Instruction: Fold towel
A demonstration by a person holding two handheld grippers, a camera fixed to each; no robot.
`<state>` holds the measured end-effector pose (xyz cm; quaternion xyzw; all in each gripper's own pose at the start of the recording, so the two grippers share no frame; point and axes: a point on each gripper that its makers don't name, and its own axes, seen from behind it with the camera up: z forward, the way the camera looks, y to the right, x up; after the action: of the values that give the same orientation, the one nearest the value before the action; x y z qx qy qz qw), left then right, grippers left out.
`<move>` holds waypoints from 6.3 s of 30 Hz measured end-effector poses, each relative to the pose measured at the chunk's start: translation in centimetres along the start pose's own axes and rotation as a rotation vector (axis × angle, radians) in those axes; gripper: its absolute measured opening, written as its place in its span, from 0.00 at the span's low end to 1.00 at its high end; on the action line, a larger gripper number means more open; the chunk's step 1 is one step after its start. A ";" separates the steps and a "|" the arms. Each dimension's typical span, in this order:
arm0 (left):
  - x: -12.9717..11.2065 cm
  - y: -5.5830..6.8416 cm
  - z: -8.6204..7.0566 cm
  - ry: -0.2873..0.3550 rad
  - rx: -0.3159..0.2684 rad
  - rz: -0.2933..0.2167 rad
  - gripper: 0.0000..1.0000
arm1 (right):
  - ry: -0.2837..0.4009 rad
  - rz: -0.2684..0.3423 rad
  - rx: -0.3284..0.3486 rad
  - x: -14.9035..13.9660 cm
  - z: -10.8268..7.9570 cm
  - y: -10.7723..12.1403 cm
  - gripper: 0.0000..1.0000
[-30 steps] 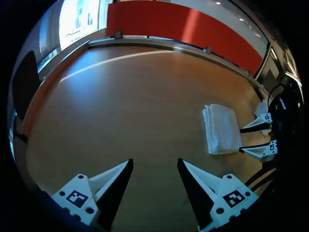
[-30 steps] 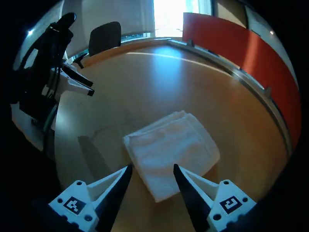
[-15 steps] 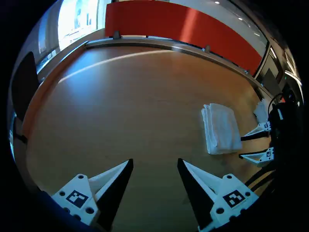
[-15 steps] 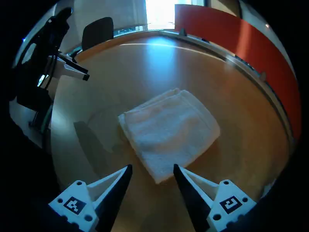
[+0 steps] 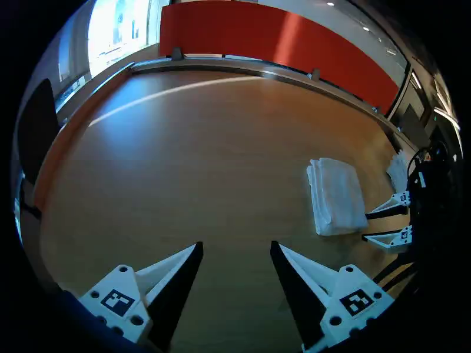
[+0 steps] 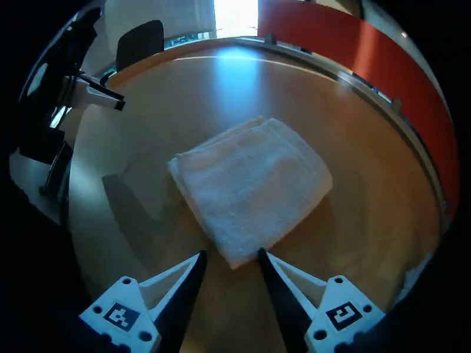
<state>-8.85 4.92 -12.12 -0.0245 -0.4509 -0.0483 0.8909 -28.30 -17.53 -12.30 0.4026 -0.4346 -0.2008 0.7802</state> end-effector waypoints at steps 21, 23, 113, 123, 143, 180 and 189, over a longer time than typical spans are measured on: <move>0.0 0.0 0.1 -0.003 -0.001 0.002 0.84 | -0.002 0.013 -0.029 -0.4 -0.1 0.9 0.24; -0.1 0.0 0.1 -0.003 -0.001 0.000 0.84 | -0.001 0.013 -0.028 -0.4 -0.1 0.8 0.18; 3.6 4.1 -0.4 0.063 -0.069 0.023 0.84 | 0.271 0.051 -0.445 10.6 -27.0 26.4 0.05; 3.5 4.4 -0.3 0.058 -0.066 0.031 0.84 | 0.252 0.074 -0.507 9.2 -29.7 30.6 0.05; 3.5 5.4 -0.1 0.051 -0.064 0.043 0.84 | 0.206 0.113 -0.561 6.1 -31.6 35.5 0.05; 3.6 5.9 -0.6 0.046 -0.070 0.072 0.84 | 0.004 0.384 -0.598 -13.5 -30.8 31.2 0.05; 3.4 5.4 -0.9 0.045 -0.061 0.070 0.84 | -0.029 0.462 -0.603 -16.1 -29.6 31.1 0.05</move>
<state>-5.59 10.03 -9.92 -0.0662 -0.4278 -0.0311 0.9009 -13.27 25.05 -4.50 0.0433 -0.4465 -0.1442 0.8821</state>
